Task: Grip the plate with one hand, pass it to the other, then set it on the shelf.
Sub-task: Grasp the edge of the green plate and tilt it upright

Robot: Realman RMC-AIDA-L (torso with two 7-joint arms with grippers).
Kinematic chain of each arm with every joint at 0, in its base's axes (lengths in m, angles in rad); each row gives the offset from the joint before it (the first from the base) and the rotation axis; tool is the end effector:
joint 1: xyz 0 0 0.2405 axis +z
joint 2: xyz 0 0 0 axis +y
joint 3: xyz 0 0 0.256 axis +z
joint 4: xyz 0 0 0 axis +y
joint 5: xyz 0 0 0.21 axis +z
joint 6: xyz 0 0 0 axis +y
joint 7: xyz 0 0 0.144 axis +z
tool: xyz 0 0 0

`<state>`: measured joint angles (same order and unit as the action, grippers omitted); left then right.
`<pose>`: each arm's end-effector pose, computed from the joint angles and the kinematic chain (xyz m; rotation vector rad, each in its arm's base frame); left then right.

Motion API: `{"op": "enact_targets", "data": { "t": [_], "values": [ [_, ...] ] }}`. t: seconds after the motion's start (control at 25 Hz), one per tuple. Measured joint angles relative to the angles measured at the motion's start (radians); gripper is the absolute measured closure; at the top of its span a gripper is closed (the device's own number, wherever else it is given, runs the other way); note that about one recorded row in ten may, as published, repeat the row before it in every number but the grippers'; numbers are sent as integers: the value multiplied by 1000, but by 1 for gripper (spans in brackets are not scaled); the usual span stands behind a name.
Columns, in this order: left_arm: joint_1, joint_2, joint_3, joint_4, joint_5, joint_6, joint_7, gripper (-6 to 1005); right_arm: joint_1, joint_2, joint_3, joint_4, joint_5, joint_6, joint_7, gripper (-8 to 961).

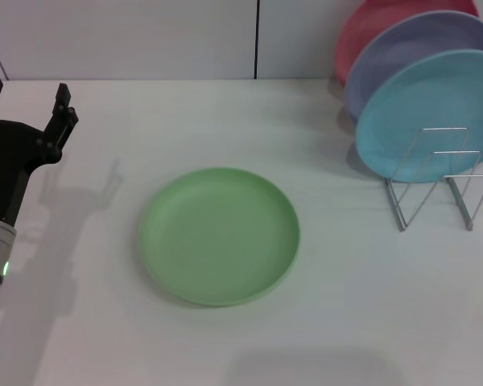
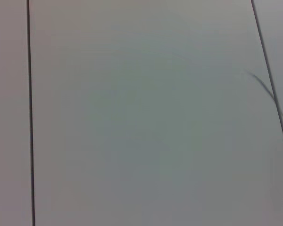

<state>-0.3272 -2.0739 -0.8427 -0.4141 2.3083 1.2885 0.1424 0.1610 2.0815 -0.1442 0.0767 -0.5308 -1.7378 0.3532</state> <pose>-0.2833 0.3145 -0.0167 -1.5379 -0.2818 -0.7681 0.4209 0.1561 0.1042 -0.6064 0.4762 0.7291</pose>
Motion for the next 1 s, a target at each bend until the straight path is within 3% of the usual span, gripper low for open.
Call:
{"op": "enact_targets", "data": {
  "t": [0.84,1.0],
  "values": [
    [-4,2,0,-3,2,-2,4,135,5,2,0,3,0,0,3,122],
    [-4,9,-1,-56,3,-77,41,135,7,2,-1,3,-1,0,3,122]
  ]
}}
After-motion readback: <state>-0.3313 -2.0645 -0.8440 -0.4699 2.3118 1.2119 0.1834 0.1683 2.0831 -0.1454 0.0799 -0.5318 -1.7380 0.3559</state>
